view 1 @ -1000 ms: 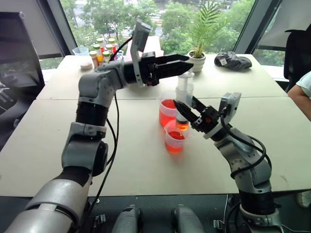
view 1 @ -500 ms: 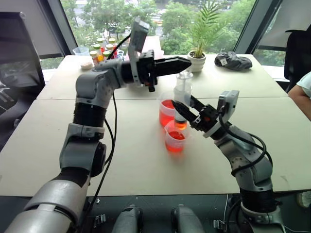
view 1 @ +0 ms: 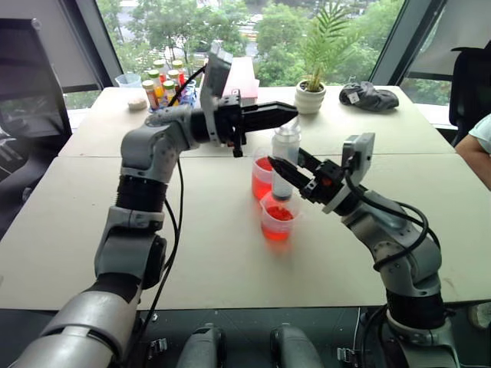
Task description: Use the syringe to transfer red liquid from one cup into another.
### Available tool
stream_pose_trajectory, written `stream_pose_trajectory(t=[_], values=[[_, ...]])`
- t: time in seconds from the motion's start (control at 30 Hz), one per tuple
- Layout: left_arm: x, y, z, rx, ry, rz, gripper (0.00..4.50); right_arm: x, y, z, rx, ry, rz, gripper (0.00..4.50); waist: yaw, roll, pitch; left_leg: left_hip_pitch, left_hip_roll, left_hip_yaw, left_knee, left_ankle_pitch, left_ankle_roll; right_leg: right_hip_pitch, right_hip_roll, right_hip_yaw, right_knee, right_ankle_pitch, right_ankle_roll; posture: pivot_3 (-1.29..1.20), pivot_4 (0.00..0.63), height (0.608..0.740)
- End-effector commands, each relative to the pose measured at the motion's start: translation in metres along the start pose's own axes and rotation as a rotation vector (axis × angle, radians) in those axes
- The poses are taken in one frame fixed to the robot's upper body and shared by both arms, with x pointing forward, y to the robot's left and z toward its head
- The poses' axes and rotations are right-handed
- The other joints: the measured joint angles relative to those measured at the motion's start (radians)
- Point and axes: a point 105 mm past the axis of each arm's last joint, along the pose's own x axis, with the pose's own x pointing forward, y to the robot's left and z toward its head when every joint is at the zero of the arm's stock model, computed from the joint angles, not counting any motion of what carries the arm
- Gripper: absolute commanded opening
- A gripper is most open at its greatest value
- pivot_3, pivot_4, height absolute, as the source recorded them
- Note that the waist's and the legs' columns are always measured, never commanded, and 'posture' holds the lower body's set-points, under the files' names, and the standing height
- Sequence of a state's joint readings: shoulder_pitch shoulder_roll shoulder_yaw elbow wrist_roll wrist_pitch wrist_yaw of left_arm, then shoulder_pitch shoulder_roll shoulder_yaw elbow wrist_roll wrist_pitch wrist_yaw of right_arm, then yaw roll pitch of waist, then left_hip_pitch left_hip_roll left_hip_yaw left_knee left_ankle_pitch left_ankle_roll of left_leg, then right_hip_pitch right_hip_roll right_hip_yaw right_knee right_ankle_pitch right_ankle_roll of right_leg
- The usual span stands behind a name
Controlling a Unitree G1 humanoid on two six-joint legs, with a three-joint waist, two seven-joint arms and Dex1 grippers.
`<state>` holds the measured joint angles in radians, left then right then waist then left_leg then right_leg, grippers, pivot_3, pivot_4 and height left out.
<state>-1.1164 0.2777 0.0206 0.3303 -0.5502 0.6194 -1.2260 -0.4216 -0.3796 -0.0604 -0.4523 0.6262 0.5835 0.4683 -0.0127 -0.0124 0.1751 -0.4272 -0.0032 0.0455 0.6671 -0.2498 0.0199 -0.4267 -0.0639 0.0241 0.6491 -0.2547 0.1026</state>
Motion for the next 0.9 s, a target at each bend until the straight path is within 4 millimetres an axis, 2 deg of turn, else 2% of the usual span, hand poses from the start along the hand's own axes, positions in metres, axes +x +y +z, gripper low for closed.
stream_pose_trajectory(t=[0.03,0.13,0.27,0.37,0.5,0.57,0.6,0.73,0.83,0.9], values=[[0.011,-0.008,-0.037,-0.088,0.119,-0.053,0.02,-0.005,0.005,0.074,-0.136,-0.259,-0.008,1.4,0.0,0.0,0.0,0.0,0.0,0.0,0.0,0.0,0.0,0.0,0.0,0.0,0.0,0.0,0.0,0.0,0.15,0.74],[0.011,-0.008,-0.036,-0.089,0.115,-0.053,0.02,-0.005,0.006,0.074,-0.125,-0.254,-0.005,1.4,0.0,0.0,0.0,0.0,0.0,0.0,0.0,0.0,0.0,0.0,0.0,0.0,0.0,0.0,0.0,0.0,0.15,0.74],[0.01,-0.006,-0.029,-0.095,0.102,-0.047,0.02,-0.005,0.006,0.064,-0.098,-0.21,0.002,1.4,0.0,0.0,0.0,0.0,0.0,0.0,0.0,0.0,0.0,0.0,0.0,0.0,0.0,0.0,0.0,0.0,0.15,0.74],[0.005,0.001,-0.013,-0.082,0.065,-0.007,1.17,-0.002,0.011,0.054,-0.08,-0.172,0.027,1.4,0.001,0.0,0.0,0.0,0.0,0.0,0.0,0.0,0.0,0.0,0.0,0.0,0.0,0.0,0.0,0.0,0.15,0.74],[-0.006,0.009,0.006,-0.039,0.025,0.044,3.13,0.0,0.013,0.045,-0.059,-0.136,0.038,1.4,-0.001,0.0,0.0,0.0,0.0,0.0,0.0,0.0,0.0,0.0,0.0,0.0,0.0,0.0,0.0,0.0,0.15,0.74],[-0.017,0.012,0.02,-0.046,-0.023,0.086,4.13,0.0,0.013,0.042,-0.044,-0.121,0.038,1.4,-0.001,0.0,0.0,0.0,0.0,0.0,0.0,0.0,0.0,0.0,0.0,0.0,0.0,0.0,0.0,0.0,0.15,0.74],[-0.024,0.013,0.024,-0.052,-0.041,0.106,4.46,-0.001,0.013,0.041,-0.041,-0.114,0.034,1.4,-0.003,0.0,0.0,0.0,0.0,0.0,0.0,0.0,0.0,0.0,0.0,0.0,0.0,0.0,0.0,0.0,0.15,0.74],[-0.046,0.011,0.025,-0.05,-0.029,0.17,4.46,-0.002,0.002,0.044,-0.029,-0.101,-0.016,1.4,-0.005,0.0,0.0,0.0,0.001,0.0,-0.001,0.0,0.0,0.0,0.0,0.0,0.0,0.0,0.0,0.0,0.15,0.74],[-0.059,0.008,0.015,-0.055,0.011,0.209,4.46,-0.005,-0.023,0.058,-0.007,-0.076,-0.134,1.4,-0.001,0.0,0.0,0.0,0.0,0.0,0.0,0.0,0.0,0.0,-0.001,0.0,0.001,0.0,0.0,0.0,0.15,0.74],[-0.065,0.006,0.006,-0.054,0.044,0.229,4.46,-0.01,-0.049,0.066,0.032,-0.018,-0.243,1.4,0.003,0.0,0.0,0.0,0.0,0.0,0.001,0.0,0.0,0.0,-0.002,0.0,0.001,0.0,0.0,0.0,0.15,0.74]])
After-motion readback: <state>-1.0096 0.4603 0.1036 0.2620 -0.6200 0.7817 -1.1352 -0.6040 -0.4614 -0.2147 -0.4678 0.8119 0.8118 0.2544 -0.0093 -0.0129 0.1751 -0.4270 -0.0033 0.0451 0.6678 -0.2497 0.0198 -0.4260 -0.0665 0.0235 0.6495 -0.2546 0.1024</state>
